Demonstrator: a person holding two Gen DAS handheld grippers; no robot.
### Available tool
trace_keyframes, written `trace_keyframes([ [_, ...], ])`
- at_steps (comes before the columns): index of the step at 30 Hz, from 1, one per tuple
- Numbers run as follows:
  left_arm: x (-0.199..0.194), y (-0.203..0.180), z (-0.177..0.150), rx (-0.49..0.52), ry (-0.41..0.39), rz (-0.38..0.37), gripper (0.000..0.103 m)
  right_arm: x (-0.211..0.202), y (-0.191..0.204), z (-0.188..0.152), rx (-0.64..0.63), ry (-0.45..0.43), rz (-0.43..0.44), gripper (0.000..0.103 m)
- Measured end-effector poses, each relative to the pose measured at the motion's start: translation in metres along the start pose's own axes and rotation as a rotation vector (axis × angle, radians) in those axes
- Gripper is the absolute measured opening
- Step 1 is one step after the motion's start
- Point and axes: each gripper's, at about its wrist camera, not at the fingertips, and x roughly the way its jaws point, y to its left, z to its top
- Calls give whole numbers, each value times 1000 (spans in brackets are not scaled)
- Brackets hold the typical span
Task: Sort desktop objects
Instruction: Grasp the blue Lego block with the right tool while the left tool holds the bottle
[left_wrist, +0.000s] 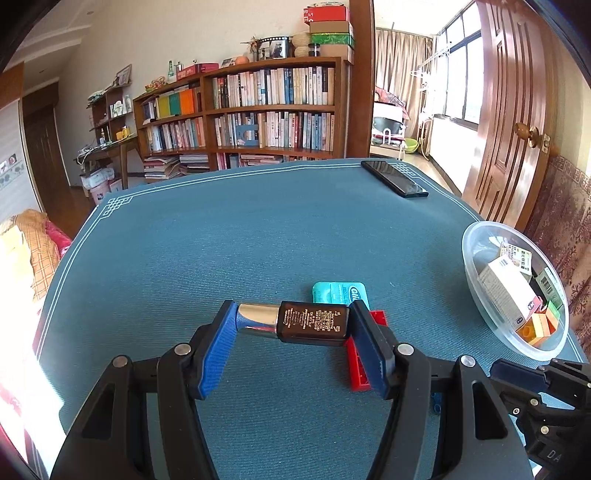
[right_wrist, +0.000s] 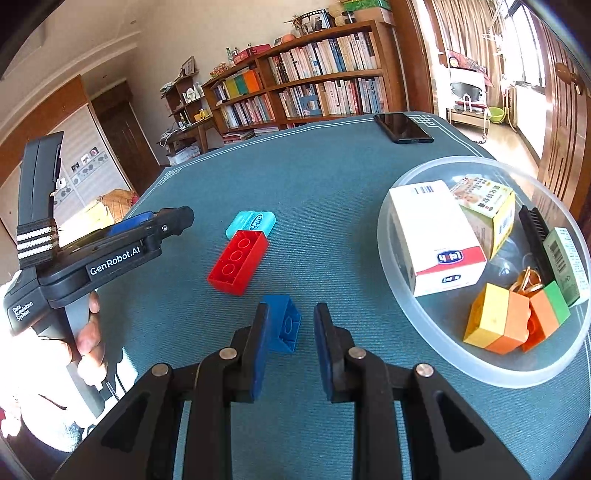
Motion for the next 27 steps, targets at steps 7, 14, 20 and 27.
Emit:
trace_keyframes([
  [7,0,-2,1,8,-3,-8,65,11,10,-3,3,18,1,37],
  [14,-1,-2,0,7,-5,-13,65,32,22,-7,-45,45,-57,37],
  [20,-1,-3,-2,7,0,-14,65,28,23,-12,-66,43,-74,29],
  [27,-2,-12,-2,25,-2,-18,65,-1,17,-8,-54,-24,-68,29],
])
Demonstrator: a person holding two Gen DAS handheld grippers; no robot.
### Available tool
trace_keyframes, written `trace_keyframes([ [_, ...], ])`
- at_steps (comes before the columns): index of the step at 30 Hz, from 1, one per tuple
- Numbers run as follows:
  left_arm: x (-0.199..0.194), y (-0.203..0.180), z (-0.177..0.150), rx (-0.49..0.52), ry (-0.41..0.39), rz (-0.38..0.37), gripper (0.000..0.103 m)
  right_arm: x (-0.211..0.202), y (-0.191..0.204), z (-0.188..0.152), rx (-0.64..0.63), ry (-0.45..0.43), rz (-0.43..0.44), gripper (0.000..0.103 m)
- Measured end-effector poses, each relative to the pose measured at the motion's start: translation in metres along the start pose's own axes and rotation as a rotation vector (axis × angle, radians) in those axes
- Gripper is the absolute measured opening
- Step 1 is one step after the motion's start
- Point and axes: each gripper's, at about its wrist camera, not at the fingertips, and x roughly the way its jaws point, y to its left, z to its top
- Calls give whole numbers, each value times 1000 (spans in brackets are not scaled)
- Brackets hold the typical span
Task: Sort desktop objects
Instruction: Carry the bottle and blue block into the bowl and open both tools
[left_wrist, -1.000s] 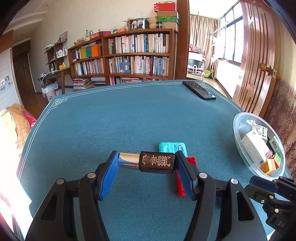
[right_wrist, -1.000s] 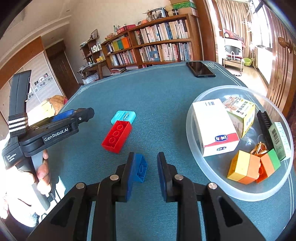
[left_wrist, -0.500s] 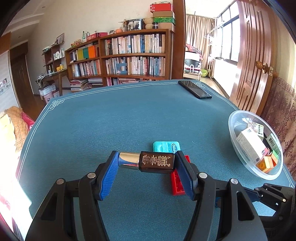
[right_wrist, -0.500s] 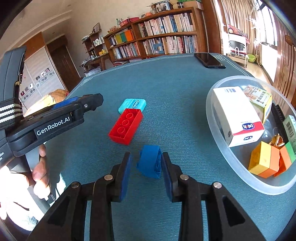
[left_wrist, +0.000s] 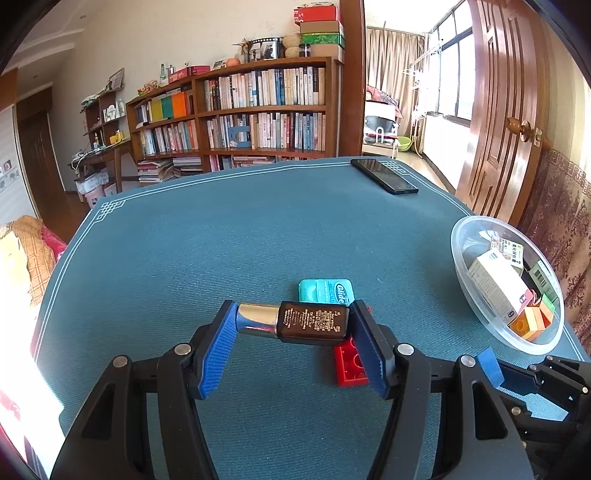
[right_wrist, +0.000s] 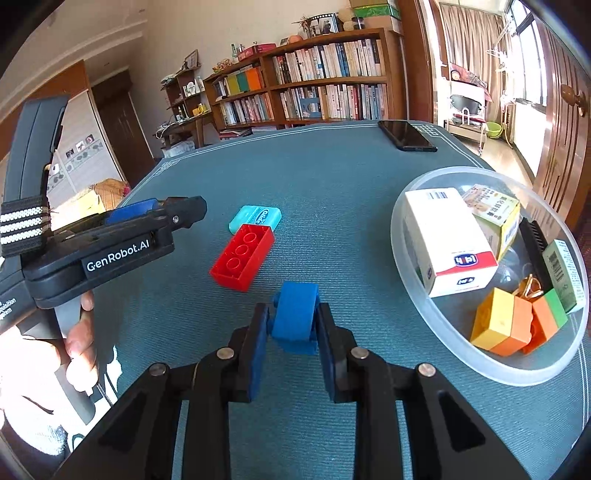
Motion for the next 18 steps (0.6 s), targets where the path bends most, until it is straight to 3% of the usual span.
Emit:
trace_keyframes([
  [10,-9,-20,-1,43,-14,-18,65,-42,-33,10,73,-107,-56,29],
  [18,-18,-42,-2,90,-23,-39,65,-63,-80,17,167,-171,-138,29],
])
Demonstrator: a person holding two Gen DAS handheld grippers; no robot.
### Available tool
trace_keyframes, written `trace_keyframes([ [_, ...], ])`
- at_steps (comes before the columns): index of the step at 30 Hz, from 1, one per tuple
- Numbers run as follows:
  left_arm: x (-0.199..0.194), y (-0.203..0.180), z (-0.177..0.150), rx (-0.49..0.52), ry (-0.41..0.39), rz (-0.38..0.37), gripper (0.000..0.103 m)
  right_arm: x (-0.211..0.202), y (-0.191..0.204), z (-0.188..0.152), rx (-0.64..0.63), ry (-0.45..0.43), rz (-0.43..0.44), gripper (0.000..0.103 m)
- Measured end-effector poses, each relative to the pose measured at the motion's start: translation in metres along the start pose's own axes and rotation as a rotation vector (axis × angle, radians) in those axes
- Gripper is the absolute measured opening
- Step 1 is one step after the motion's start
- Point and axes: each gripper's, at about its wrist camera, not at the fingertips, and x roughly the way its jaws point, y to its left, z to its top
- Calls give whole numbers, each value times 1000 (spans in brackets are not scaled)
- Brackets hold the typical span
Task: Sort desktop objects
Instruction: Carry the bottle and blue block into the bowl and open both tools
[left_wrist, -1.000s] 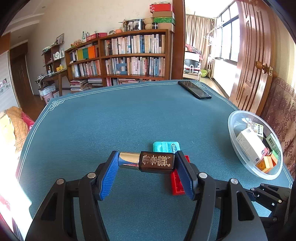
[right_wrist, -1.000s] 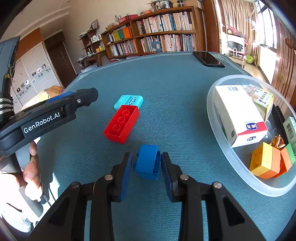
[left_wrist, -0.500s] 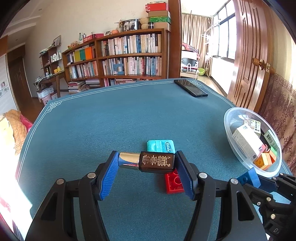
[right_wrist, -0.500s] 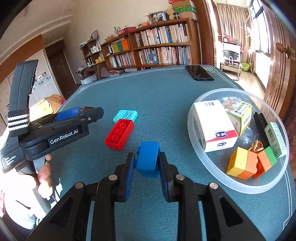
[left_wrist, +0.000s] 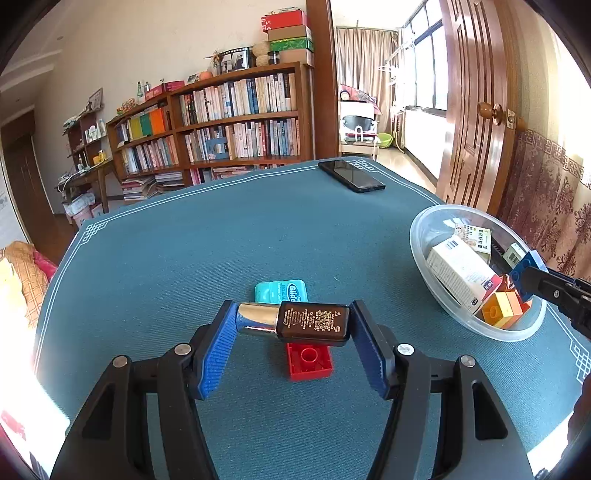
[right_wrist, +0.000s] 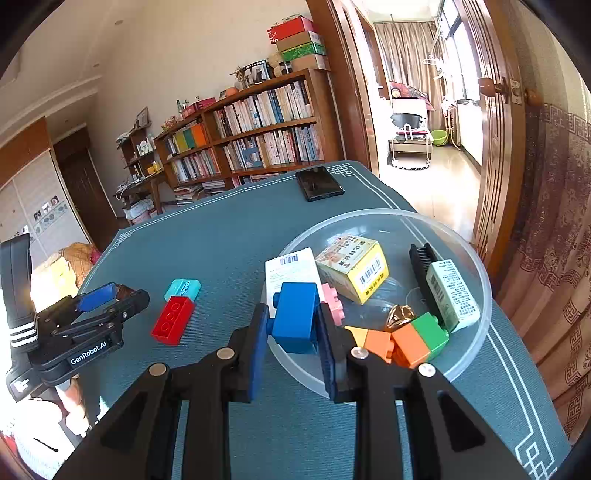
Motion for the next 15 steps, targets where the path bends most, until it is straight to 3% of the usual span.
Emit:
trace_keyframes([
  [9,-6,-27,0,45,-3,-22,65,19,-43,15,68,-4,-91,29],
  [15,-10,-45,2,58,-10,-40,65,29,-63,18,106,-10,-86,29],
])
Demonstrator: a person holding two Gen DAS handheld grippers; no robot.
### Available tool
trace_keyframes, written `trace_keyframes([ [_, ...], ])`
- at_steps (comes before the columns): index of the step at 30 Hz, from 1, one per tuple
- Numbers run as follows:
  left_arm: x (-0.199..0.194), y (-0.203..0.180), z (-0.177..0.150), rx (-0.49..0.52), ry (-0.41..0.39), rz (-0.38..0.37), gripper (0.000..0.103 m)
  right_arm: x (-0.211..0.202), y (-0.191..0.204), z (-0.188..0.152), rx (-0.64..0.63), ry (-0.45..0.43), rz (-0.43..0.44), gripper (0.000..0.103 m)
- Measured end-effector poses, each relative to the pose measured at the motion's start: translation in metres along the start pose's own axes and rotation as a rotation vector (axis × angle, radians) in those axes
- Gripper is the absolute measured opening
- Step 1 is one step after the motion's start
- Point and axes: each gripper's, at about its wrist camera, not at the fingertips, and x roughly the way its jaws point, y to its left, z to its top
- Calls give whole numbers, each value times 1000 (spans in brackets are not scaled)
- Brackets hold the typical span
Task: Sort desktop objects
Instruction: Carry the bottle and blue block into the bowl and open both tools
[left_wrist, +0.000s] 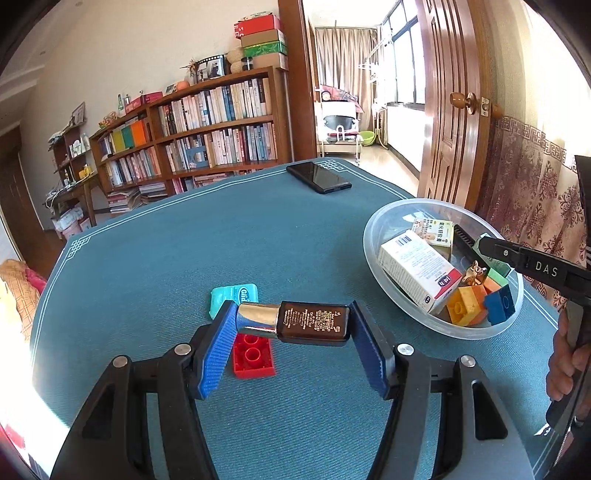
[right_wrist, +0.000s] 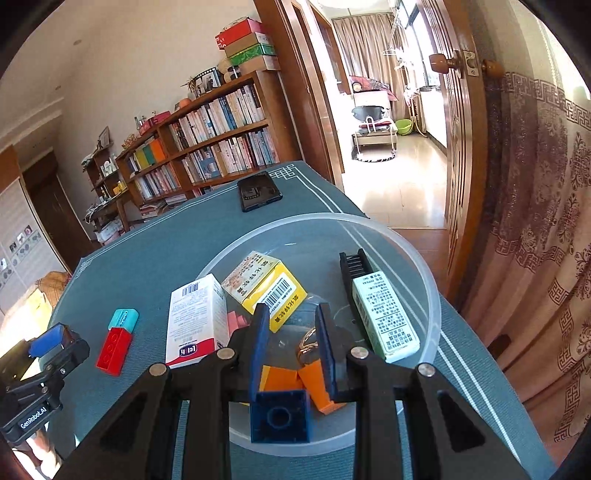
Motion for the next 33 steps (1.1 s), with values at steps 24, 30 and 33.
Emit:
trace_keyframes([
  [24,6,-105,26,159,-37,-158,65,-16,-45,22,156,-42,2,29],
  [30,11,-123,35,180,-46,-177,65,-21,-54,26,184,-54,-2,29],
  [33,14,-129,38,189,-47,-187,65,-21,-56,27,193,-55,-1,29],
])
